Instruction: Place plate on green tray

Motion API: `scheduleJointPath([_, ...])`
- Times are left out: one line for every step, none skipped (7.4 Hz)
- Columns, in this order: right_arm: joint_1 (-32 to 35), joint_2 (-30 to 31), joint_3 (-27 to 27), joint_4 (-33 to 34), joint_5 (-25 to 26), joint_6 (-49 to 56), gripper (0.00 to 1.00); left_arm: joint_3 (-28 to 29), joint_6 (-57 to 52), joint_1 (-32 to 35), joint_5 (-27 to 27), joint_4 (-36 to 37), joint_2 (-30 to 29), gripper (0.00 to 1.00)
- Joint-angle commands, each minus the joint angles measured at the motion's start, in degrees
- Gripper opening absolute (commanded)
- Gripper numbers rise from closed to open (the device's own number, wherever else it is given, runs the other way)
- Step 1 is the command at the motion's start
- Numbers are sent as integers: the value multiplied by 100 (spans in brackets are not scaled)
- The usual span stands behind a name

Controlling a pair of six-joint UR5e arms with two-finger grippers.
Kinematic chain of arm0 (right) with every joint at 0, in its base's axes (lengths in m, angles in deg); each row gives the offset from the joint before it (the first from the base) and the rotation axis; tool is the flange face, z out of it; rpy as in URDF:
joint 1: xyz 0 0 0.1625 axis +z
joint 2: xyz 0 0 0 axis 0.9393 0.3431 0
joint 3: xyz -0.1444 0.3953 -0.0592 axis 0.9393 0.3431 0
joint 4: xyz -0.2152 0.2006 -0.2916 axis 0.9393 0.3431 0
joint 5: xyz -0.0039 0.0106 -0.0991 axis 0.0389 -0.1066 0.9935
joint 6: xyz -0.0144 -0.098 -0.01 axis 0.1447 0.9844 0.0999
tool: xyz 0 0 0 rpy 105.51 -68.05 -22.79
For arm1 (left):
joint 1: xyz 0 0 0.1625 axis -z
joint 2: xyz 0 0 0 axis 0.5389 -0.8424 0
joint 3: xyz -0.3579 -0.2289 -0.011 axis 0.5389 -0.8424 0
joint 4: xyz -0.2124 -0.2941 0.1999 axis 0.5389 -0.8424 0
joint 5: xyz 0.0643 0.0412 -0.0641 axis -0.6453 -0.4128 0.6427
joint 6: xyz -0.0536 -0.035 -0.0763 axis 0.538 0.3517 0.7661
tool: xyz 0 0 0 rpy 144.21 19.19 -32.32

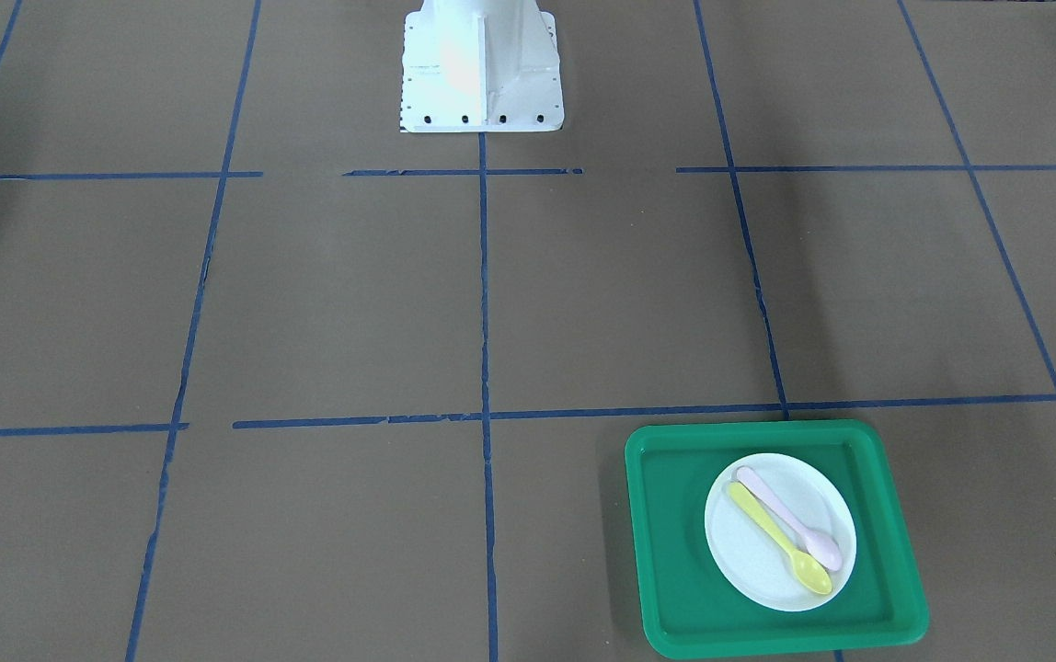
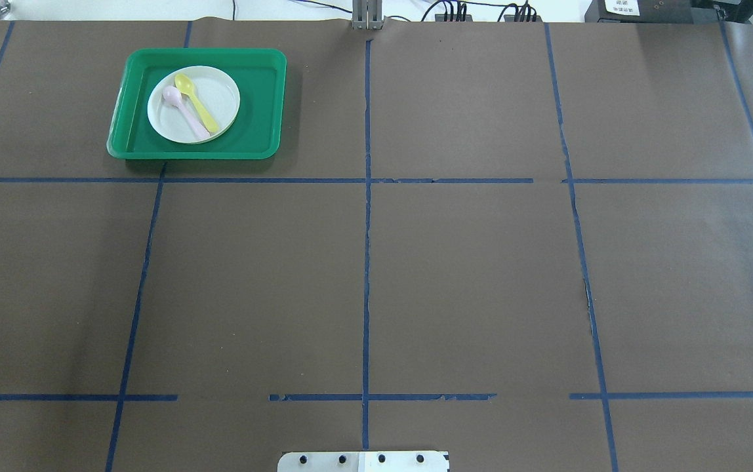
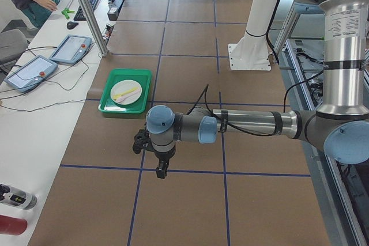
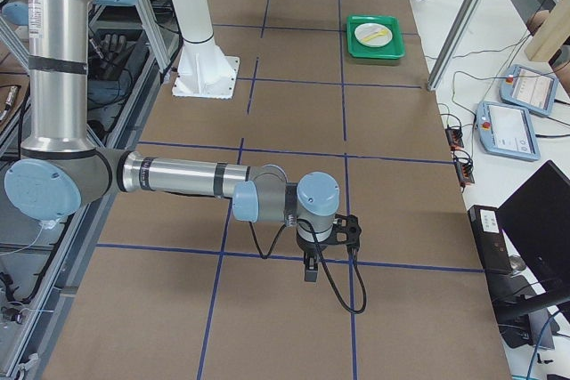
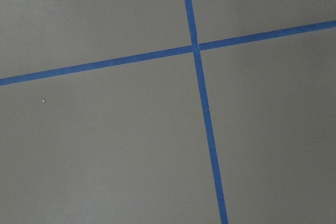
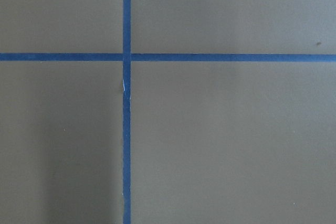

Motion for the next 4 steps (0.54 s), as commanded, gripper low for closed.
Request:
scheduleJointPath([0,0,8,0,0,0,100,9,0,0,0,9,4,100])
scheduleJointPath([0,0,-1,-9,0,0,100,9,0,0,0,9,4,100])
scheduleJointPath([0,0,-1,0,0,0,100,9,-9,0,8,0,13,100])
scheduleJointPath([0,0,-1,0,0,0,100,9,-9,9,8,0,30,100])
